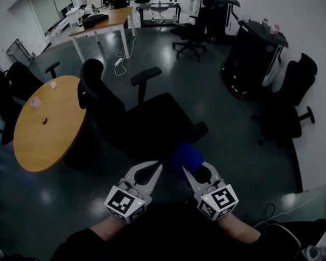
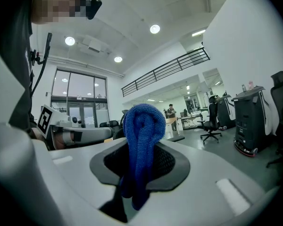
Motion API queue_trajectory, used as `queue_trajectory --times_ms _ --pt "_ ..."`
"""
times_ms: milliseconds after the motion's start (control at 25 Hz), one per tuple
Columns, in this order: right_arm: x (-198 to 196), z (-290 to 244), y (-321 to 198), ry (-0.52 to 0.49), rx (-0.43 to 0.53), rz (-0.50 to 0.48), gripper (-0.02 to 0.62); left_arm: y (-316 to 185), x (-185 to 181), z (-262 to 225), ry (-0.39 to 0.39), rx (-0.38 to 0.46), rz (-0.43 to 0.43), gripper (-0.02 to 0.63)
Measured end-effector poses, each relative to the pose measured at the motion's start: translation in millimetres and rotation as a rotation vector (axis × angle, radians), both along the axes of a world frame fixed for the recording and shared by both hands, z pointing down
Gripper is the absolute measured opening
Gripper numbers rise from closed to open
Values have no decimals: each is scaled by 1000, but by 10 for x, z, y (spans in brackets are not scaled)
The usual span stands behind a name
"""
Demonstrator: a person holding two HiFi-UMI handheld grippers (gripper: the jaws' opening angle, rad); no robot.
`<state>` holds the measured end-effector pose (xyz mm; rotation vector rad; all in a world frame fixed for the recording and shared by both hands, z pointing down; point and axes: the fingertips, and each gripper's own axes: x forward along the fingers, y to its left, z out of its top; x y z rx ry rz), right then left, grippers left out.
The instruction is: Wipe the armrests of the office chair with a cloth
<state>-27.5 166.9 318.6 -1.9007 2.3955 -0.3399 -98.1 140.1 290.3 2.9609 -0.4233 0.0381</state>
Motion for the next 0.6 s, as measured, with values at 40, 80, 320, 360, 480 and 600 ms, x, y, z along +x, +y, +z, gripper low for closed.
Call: queue_trajectory --times_ms 40,80,320,360,480,600 --pt "-6 8 -4 0 -2 -2 101 -4 -9 31 -1 0 0 14" --pt "-12 17 -9 1 -4 -3 101 -12 -16 53 -1 1 0 14" --pt "6 23 -38 2 -16 -6 101 -47 4 70 2 3 2 14" --pt "15 23 -42 1 -16 -6 101 -55 10 91 2 4 1 14" --pt "40 38 -56 -1 -14 -9 101 -81 35 103 4 14 -3 14" --pt "48 42 -61 -1 -13 -8 101 -91 43 108 5 17 -3 14"
